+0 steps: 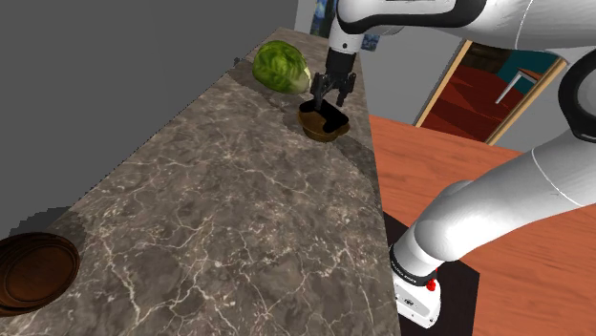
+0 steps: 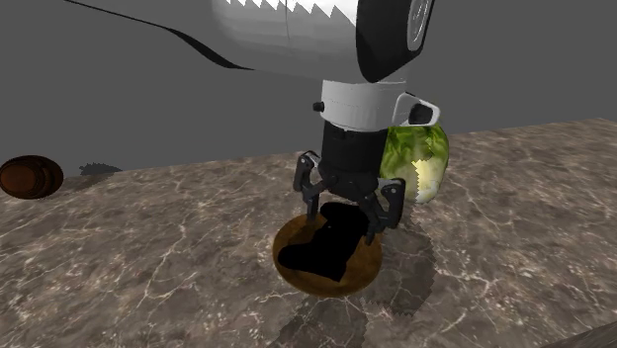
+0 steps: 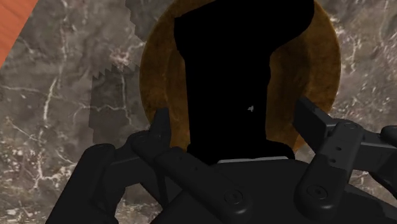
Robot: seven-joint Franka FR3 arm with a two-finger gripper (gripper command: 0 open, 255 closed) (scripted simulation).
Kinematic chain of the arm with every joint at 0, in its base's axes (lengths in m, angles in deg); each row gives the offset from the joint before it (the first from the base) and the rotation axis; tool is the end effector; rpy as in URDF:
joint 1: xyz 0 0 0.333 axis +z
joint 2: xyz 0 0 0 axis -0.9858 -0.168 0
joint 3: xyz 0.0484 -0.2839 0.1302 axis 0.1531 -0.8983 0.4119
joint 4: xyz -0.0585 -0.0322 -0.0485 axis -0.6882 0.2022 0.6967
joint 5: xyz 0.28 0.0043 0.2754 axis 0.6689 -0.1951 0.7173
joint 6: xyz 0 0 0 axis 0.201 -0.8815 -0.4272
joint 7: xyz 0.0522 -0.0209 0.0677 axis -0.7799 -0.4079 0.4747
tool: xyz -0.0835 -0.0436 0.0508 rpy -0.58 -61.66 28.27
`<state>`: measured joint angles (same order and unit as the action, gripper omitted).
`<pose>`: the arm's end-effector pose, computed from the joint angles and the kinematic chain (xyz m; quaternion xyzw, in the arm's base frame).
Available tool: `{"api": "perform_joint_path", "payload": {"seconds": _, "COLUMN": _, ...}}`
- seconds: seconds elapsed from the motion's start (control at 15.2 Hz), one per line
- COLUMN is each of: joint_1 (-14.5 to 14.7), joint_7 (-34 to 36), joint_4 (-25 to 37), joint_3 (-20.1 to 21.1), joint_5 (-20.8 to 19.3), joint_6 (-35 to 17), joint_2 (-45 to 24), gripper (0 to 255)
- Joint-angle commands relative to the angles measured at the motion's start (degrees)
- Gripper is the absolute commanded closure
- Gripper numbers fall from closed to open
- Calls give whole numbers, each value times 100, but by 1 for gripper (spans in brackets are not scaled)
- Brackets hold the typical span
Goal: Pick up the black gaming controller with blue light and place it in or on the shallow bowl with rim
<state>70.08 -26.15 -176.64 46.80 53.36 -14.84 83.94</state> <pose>0.4395 -0.1043 0.5372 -0.9887 0.1440 0.0363 0.0224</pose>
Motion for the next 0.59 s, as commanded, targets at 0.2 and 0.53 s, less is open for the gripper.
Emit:
{"api": "perform_joint_path", "payload": {"seconds": 0.2, "joint_1": -2, "joint_7": -2, "joint_4": 572, "joint_3": -9, "joint_5": -1, "joint_6": 512, "joint_2": -65, "gripper": 0}}
{"api": "perform_joint_path", "payload": {"seconds": 0.53, "joint_1": -2, "joint_7": -2, "joint_4": 573, "joint_3": -9, "joint_5": -1, "joint_6": 512, "joint_2": -66, "gripper": 0}}
